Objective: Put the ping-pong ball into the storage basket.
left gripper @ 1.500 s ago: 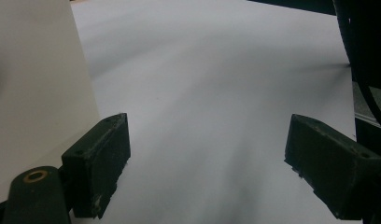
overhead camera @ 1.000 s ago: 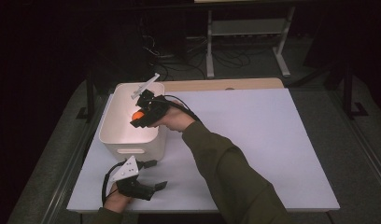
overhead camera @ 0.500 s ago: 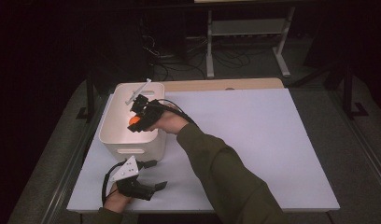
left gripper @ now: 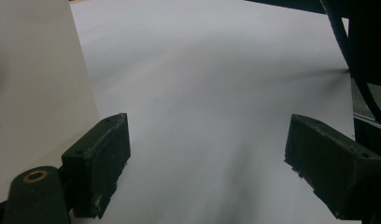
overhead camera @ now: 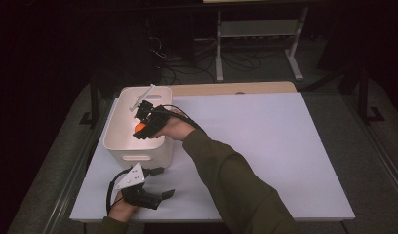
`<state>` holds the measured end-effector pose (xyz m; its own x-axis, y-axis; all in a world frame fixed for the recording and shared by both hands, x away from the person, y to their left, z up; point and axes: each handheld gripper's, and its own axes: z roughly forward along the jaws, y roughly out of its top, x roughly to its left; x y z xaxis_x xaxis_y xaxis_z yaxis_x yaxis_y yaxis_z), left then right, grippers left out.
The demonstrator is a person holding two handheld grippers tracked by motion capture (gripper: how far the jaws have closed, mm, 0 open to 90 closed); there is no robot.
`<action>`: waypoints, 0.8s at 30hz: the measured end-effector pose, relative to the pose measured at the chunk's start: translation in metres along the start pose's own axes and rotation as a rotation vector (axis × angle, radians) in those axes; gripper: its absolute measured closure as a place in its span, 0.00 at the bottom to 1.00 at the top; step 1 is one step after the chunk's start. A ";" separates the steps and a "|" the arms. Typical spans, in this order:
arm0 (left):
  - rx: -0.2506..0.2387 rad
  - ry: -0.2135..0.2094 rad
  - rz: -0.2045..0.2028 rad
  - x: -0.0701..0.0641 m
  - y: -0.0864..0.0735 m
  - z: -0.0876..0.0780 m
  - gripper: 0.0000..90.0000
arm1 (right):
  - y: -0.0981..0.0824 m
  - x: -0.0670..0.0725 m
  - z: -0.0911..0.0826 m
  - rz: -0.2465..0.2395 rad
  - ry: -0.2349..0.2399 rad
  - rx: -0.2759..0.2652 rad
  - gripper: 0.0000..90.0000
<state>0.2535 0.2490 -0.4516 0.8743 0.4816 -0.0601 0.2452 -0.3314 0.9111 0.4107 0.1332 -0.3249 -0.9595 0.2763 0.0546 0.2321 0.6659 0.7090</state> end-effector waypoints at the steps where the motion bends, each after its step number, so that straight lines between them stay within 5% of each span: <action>1: 0.001 0.000 0.000 0.000 0.000 0.000 0.16 | 0.000 0.000 0.000 -0.001 -0.001 -0.001 0.53; 11: -0.001 0.000 0.000 0.000 0.000 0.000 0.16 | 0.001 0.000 -0.005 0.005 -0.012 -0.025 0.44; 24: -0.002 0.000 -0.003 0.000 0.000 0.000 0.16 | -0.003 -0.004 -0.039 0.018 -0.034 -0.072 0.41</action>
<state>0.2532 0.2493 -0.4515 0.8738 0.4823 -0.0626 0.2468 -0.3287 0.9116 0.4078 0.1034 -0.2997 -0.9490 0.3120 0.0446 0.2360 0.6097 0.7567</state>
